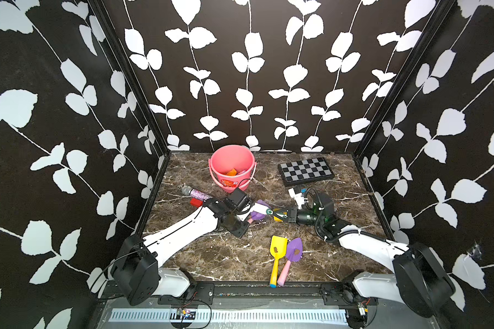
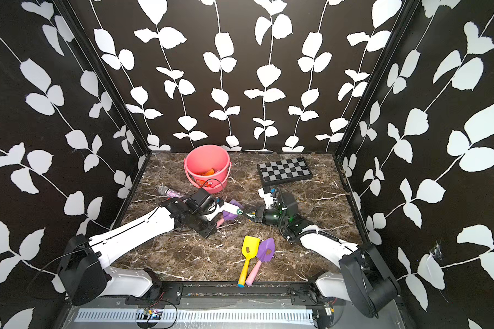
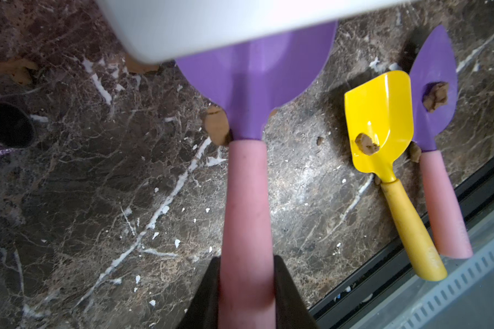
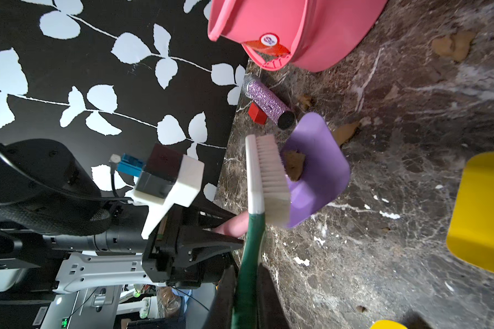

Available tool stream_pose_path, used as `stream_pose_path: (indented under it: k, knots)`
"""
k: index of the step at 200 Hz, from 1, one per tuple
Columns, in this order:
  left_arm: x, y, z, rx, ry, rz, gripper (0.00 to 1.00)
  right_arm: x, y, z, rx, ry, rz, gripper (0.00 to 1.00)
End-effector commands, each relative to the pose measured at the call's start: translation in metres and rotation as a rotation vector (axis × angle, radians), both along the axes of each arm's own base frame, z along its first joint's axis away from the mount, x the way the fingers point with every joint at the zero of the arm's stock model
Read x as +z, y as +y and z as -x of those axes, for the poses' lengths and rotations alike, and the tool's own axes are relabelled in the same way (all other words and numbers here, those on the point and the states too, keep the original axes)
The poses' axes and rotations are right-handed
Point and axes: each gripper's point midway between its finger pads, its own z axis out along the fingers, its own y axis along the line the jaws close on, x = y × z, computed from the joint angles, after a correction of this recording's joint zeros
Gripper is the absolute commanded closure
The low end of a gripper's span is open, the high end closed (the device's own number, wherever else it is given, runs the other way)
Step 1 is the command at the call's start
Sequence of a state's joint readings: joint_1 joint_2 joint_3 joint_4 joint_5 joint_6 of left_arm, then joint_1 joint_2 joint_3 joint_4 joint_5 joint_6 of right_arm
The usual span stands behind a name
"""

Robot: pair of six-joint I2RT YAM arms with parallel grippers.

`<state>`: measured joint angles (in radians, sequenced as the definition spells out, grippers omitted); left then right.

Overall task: Brush the soil off the hand trowel and place it into the bucket
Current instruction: Brush off the soil from the hand trowel.

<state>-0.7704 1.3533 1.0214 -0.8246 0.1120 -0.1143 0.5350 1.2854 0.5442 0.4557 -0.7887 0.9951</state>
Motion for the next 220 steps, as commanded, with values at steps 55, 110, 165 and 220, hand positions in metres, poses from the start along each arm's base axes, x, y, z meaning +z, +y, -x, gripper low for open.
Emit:
stream_pose_path:
  k: [55, 110, 165, 220]
  knots:
    - [0.019, 0.01, -0.002, 0.046, -0.018, 0.026, 1.0, 0.031, -0.023, -0.019, -0.049, -0.091, -0.031, 1.0]
    - [0.017, 0.016, -0.005, 0.073, -0.003, 0.023, 1.0, 0.038, -0.012, -0.011, -0.012, -0.105, -0.075, 1.0]
    - [0.017, 0.016, -0.004, 0.082, 0.016, 0.031, 1.0, 0.017, 0.019, 0.0, 0.062, -0.058, -0.085, 1.0]
    - [0.017, 0.018, 0.002, 0.081, 0.025, 0.041, 1.0, 0.017, -0.009, -0.029, -0.025, -0.07, -0.058, 1.0]
